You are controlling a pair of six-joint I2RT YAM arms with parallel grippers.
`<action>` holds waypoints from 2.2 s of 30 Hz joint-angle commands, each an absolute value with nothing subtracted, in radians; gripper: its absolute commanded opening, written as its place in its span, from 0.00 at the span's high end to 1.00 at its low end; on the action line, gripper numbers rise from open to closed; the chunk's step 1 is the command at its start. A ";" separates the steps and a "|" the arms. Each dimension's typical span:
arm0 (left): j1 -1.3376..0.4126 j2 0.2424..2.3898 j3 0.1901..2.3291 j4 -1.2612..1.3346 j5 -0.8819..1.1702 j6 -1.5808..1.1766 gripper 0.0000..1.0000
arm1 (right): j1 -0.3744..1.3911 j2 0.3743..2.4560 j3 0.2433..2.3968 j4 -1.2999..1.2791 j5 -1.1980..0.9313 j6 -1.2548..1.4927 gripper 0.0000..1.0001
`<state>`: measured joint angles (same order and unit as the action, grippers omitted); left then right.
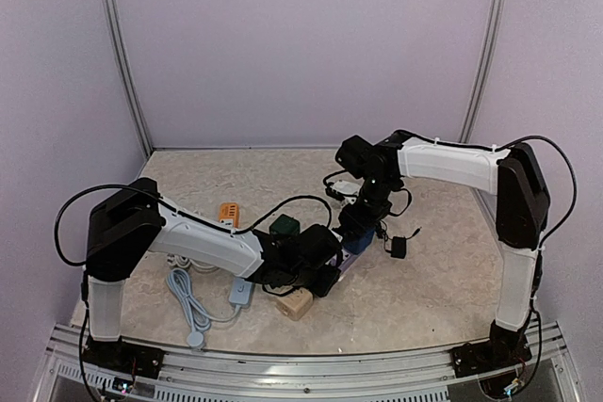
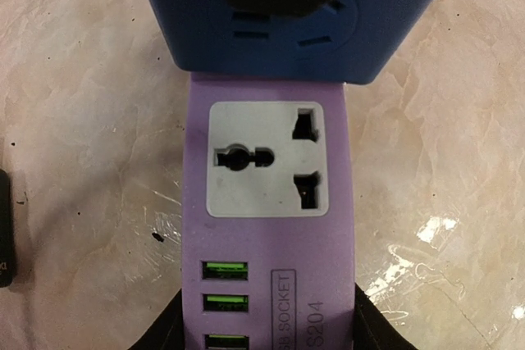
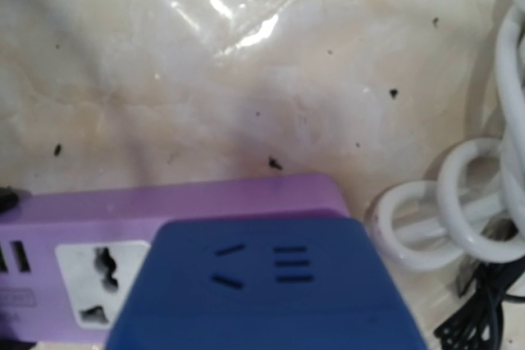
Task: Insert the plug
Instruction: Insert the plug into the socket.
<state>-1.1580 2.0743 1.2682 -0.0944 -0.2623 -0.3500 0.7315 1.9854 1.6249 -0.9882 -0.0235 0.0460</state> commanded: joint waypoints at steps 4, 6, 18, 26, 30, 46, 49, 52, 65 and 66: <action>-1.141 2.059 1.240 -0.132 -0.262 -0.383 0.80 | 0.746 2.092 1.539 -0.959 -0.042 0.065 0.99; -1.142 2.057 1.236 -0.132 -0.263 -0.385 0.80 | 0.746 2.088 1.518 -0.952 -0.043 0.064 0.99; -1.143 2.048 1.228 -0.126 -0.259 -0.397 0.80 | 0.749 2.133 1.457 -0.909 -0.041 0.070 1.00; -1.143 2.049 1.237 -0.132 -0.256 -0.395 0.80 | 0.769 2.187 1.437 -0.892 -0.025 0.066 1.00; -1.143 2.043 1.236 -0.139 -0.261 -0.390 0.80 | 0.776 2.225 1.463 -0.925 -0.029 0.039 1.00; -1.142 2.035 1.241 -0.150 -0.267 -0.391 0.79 | 0.823 2.298 1.446 -0.891 0.005 0.066 1.00; -1.140 2.028 1.233 -0.145 -0.268 -0.393 0.79 | 0.827 2.298 1.430 -0.882 0.007 0.066 1.00; -1.141 2.032 1.236 -0.143 -0.267 -0.396 0.79 | 0.830 2.301 1.420 -0.875 0.007 0.068 1.00; -1.140 2.018 1.223 -0.132 -0.262 -0.400 0.79 | 0.844 2.301 1.383 -0.831 -0.025 0.079 1.00; -1.141 2.017 1.223 -0.132 -0.262 -0.398 0.79 | 0.844 2.303 1.386 -0.836 -0.023 0.078 1.00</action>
<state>-1.1534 2.0514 1.2308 -0.0834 -0.2775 -0.3592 0.7628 2.0098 1.5612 -0.8772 -0.0021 0.0494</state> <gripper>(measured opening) 0.495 0.594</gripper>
